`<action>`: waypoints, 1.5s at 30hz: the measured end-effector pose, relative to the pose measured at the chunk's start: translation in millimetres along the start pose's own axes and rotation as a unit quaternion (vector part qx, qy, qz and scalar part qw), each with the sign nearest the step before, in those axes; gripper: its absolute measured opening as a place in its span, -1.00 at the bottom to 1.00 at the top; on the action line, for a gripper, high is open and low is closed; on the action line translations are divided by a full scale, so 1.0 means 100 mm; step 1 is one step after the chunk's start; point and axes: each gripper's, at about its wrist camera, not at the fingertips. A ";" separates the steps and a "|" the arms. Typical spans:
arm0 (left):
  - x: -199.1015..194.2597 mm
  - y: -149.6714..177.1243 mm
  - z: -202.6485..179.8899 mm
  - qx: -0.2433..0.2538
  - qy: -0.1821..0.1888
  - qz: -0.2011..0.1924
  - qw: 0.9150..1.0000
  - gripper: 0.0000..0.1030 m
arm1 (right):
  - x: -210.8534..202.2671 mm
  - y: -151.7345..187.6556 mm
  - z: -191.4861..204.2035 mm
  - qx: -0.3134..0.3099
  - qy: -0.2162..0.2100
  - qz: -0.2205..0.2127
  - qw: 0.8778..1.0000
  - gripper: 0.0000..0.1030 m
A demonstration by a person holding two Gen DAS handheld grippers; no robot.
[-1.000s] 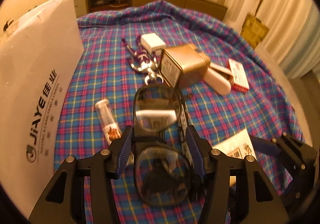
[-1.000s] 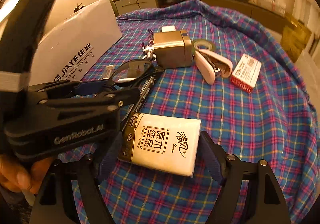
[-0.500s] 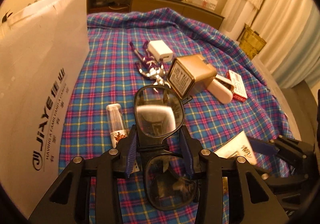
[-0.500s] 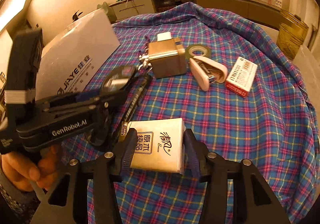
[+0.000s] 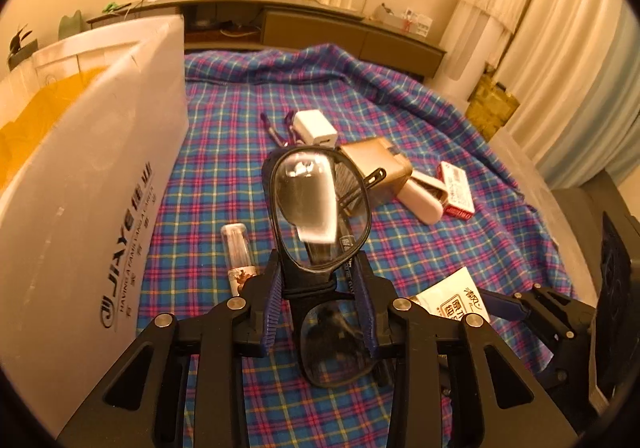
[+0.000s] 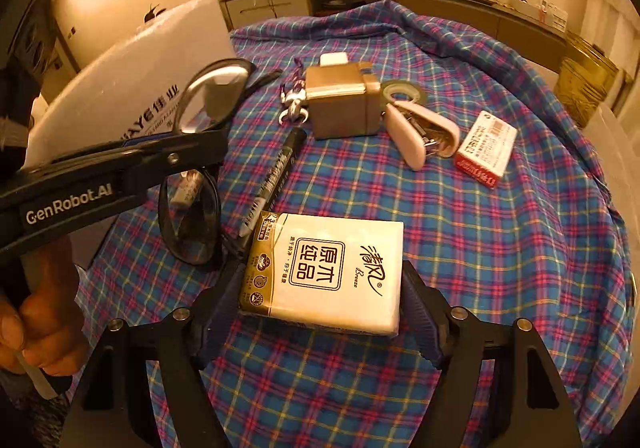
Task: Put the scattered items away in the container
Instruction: 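Carry the black glasses in the left tool while the right tool carries the tissue pack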
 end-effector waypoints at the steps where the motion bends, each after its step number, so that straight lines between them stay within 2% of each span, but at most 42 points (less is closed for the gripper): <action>1: -0.03 -0.01 0.00 -0.001 0.002 -0.003 1.000 -0.37 | -0.03 0.00 -0.01 0.003 -0.001 -0.004 1.000 0.46; 14: -0.38 -0.09 0.02 -0.010 0.025 -0.041 0.999 -0.38 | -0.28 -0.04 -0.11 0.050 -0.015 -0.047 0.998 0.46; 26: -0.71 -0.12 0.06 -0.009 0.031 -0.066 0.997 -0.38 | -0.50 -0.14 0.16 0.041 -0.035 -0.078 0.995 0.46; 34: -1.00 -0.12 0.14 -0.009 0.014 -0.085 0.996 -0.38 | -0.65 -0.22 0.40 0.029 -0.036 -0.100 0.994 0.47; 45: -1.52 -0.20 0.41 -0.017 -0.035 -0.133 0.990 -0.38 | -0.82 -0.36 0.88 -0.006 -0.039 -0.127 0.991 0.47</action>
Point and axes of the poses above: each gripper's, at about its wrist camera, not at the fingertips, and x roughly the way its jaws point, z to its left, y to its underside, and after that the axes turned 3 degrees about -x, right-handed
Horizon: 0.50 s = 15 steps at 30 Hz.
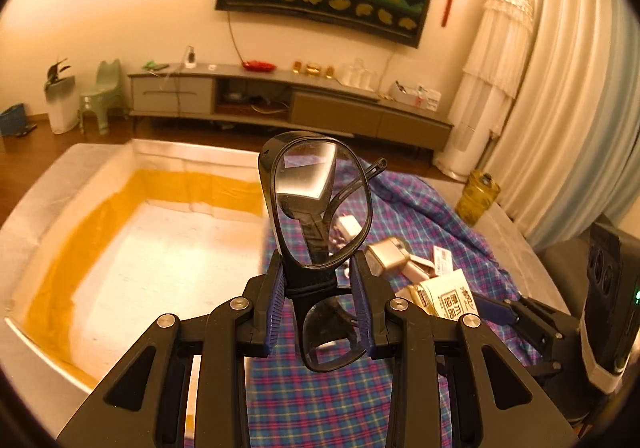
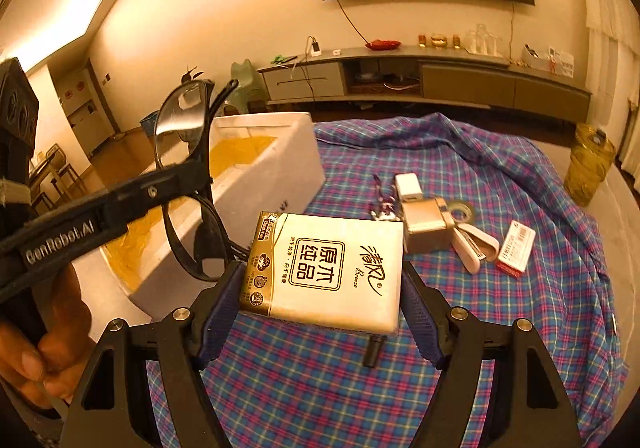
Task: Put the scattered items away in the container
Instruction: 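Carry the black glasses in the left tool while the right tool carries the tissue pack, then open the left tool over the box dropping the glasses while the right tool releases the tissue pack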
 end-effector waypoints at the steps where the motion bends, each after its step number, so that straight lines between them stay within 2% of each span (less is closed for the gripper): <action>1: -0.03 -0.02 0.04 -0.003 -0.004 -0.002 1.000 -0.38 | 0.00 -0.01 0.04 -0.003 -0.002 -0.001 1.000 0.47; 15: -0.35 -0.18 0.65 -0.030 -0.079 -0.034 0.996 -0.38 | -0.05 -0.19 0.63 -0.048 -0.015 -0.020 0.999 0.47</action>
Point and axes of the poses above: each gripper's, at about its wrist camera, not at the fingertips, and x roughly the way its jaws point, z to its left, y to its underside, and after that the axes turned 3 degrees about -x, right-handed
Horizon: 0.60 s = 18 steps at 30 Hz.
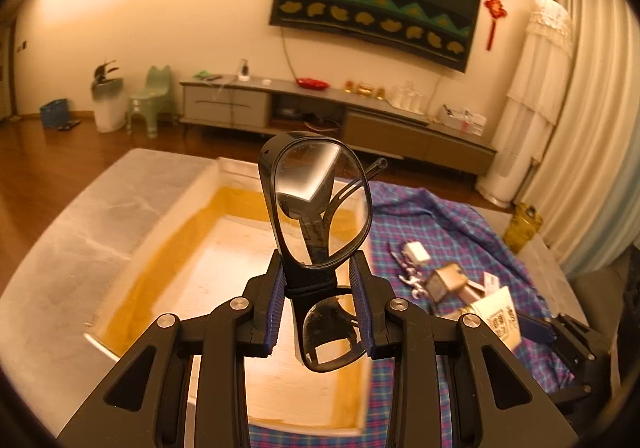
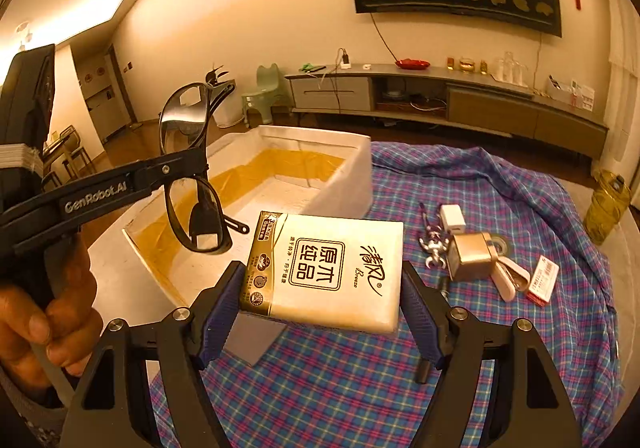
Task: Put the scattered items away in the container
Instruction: 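Open the left tool over the box dropping the glasses while the right tool releases the tissue pack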
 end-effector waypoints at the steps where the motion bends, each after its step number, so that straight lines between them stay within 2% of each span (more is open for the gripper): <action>1: -0.01 -0.01 0.05 -0.003 -0.005 -0.001 1.000 -0.38 | 0.01 -0.02 0.04 -0.004 0.000 0.000 1.000 0.47; 11: 0.13 -0.01 0.57 -0.033 -0.060 0.026 0.997 -0.38 | 0.15 -0.33 0.53 -0.049 -0.016 0.002 0.999 0.47; 18: 0.21 -0.03 0.71 -0.043 -0.071 0.029 0.996 -0.38 | 0.33 -0.57 0.91 -0.087 -0.023 0.005 0.996 0.47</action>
Point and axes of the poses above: each gripper's, at about its wrist camera, not at the fingertips, and x roughly the way its jaws point, z to its left, y to its underside, and after that the axes turned 3 degrees about -x, right-handed
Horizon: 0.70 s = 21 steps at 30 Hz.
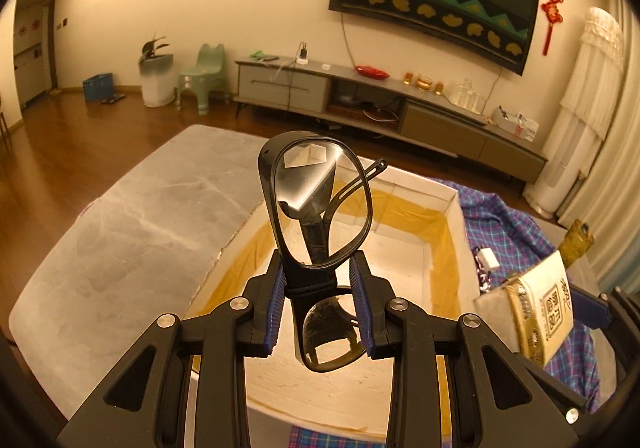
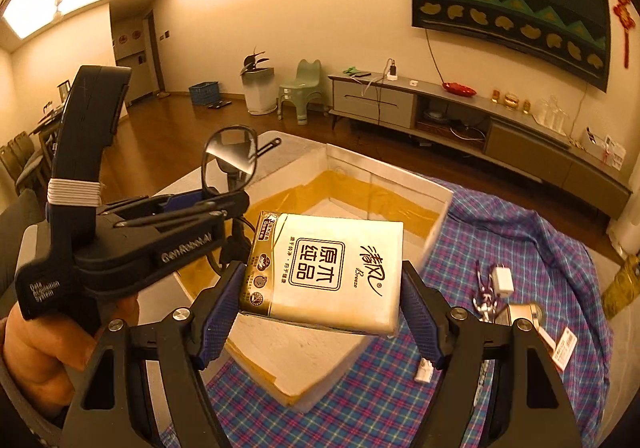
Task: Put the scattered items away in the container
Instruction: 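Open the left tool over the box dropping the glasses while the right tool releases the tissue pack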
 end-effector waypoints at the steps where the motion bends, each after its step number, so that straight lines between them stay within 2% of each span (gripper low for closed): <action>1: 0.01 0.01 0.00 0.001 -0.002 0.000 1.000 -0.38 | 0.02 -0.03 0.03 -0.005 0.001 0.001 1.000 0.47; 10: 0.24 -0.03 0.06 -0.011 -0.001 0.023 1.000 -0.38 | 0.31 -0.15 -0.02 -0.027 0.009 0.030 0.999 0.47; 21: 0.48 -0.07 0.11 -0.008 -0.016 0.040 0.999 -0.38 | 0.75 -0.26 -0.22 -0.008 -0.009 0.071 0.997 0.47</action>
Point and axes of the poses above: each gripper's, at about its wrist camera, not at the fingertips, and x roughly the way its jaws point, z to its left, y to its underside, and after that the axes turned 3 degrees about -x, right-handed
